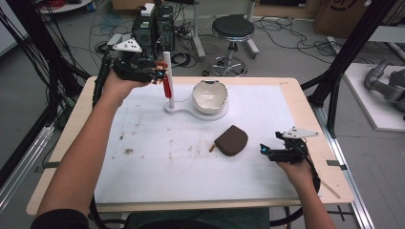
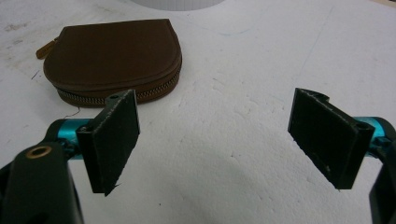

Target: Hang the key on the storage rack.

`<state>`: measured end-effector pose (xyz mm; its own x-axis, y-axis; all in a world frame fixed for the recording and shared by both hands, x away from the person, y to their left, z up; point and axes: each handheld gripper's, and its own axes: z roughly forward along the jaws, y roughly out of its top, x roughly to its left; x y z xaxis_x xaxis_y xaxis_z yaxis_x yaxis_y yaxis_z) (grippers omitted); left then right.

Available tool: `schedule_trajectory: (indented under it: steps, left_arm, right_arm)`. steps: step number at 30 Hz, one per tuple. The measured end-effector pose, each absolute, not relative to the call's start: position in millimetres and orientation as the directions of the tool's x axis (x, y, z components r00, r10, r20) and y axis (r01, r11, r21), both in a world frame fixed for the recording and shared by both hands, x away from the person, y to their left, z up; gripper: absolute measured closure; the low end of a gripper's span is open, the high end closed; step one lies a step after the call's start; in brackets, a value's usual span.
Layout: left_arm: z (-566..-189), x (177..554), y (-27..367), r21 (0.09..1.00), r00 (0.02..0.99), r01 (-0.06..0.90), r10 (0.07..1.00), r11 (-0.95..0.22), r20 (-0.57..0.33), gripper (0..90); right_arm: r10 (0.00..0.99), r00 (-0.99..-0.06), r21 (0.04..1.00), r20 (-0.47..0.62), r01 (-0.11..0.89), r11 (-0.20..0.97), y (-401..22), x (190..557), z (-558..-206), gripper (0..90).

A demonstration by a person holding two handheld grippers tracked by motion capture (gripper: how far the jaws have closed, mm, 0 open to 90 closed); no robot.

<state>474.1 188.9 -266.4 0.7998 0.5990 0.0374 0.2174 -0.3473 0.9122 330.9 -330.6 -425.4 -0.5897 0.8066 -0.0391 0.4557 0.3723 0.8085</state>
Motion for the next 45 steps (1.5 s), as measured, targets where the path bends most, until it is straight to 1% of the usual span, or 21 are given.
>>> schedule_trajectory:
  steps: [5, 6, 7, 8, 12, 18, 20, 28, 33, 34, 36, 45]
  left_arm:
    - [-269.7, 474.5, 192.0, 0.919, 0.792, 0.222, 0.610, -0.326, 0.026, 45.9]
    - [-270.3, 474.0, 193.3, 0.924, 0.789, 0.221, 0.615, -0.312, 0.020, 41.0]
    - [-270.6, 473.7, 194.3, 0.926, 0.783, 0.223, 0.622, -0.304, 0.015, 41.0]
    - [-270.8, 473.1, 195.7, 0.926, 0.775, 0.230, 0.632, -0.298, 0.011, 36.1]
    - [-272.6, 468.9, 200.7, 0.929, 0.775, 0.233, 0.632, -0.287, 0.001, 32.4]
    - [-279.7, 456.0, 200.9, 0.928, 0.795, 0.227, 0.606, -0.296, -0.002, 29.9]
    - [-283.2, 450.1, 201.0, 0.927, 0.803, 0.227, 0.595, -0.297, -0.006, 27.5]
    - [-300.6, 427.1, 206.6, 0.928, 0.811, 0.237, 0.585, -0.288, -0.026, 23.2]
    - [-314.2, 416.1, 213.7, 0.921, 0.814, 0.256, 0.580, -0.293, -0.042, 22.0]
    - [-316.0, 415.2, 214.9, 0.914, 0.815, 0.271, 0.577, -0.303, -0.051, 20.4]
    - [-322.4, 410.4, 218.6, 0.922, 0.812, 0.270, 0.581, -0.278, -0.062, 20.1]
    - [-348.4, 394.3, 230.5, 0.918, 0.807, 0.292, 0.584, -0.268, -0.086, 20.0]
  right_arm:
    - [0.806, -0.591, 0.809, -0.041, 0.453, 0.374, -330.3, 330.6, -425.2, 16.7]
    - [0.805, -0.592, 0.810, -0.041, 0.453, 0.374, -330.4, 330.7, -425.3, 16.7]
    - [0.805, -0.592, 0.810, -0.041, 0.453, 0.374, -330.4, 330.7, -425.3, 16.7]
    - [0.804, -0.593, 0.808, -0.040, 0.454, 0.375, -330.6, 331.1, -425.5, 16.7]
    - [0.805, -0.592, 0.808, -0.041, 0.454, 0.375, -329.7, 331.7, -425.6, 16.7]
    - [0.802, -0.596, 0.809, -0.042, 0.451, 0.377, -328.2, 332.9, -424.9, 16.7]
    - [0.800, -0.599, 0.810, -0.042, 0.448, 0.378, -326.3, 334.4, -424.5, 16.7]
    - [0.790, -0.612, 0.810, -0.043, 0.441, 0.386, -320.1, 340.0, -424.3, 16.7]
    - [0.788, -0.614, 0.809, -0.047, 0.439, 0.391, -319.6, 341.9, -424.6, 16.7]
    - [0.789, -0.613, 0.809, -0.047, 0.440, 0.390, -319.6, 341.8, -424.5, 16.7]
    - [0.791, -0.611, 0.810, -0.041, 0.443, 0.385, -319.7, 341.6, -424.6, 16.7]
    - [0.789, -0.612, 0.807, -0.048, 0.441, 0.392, -319.3, 342.4, -425.0, 16.7]
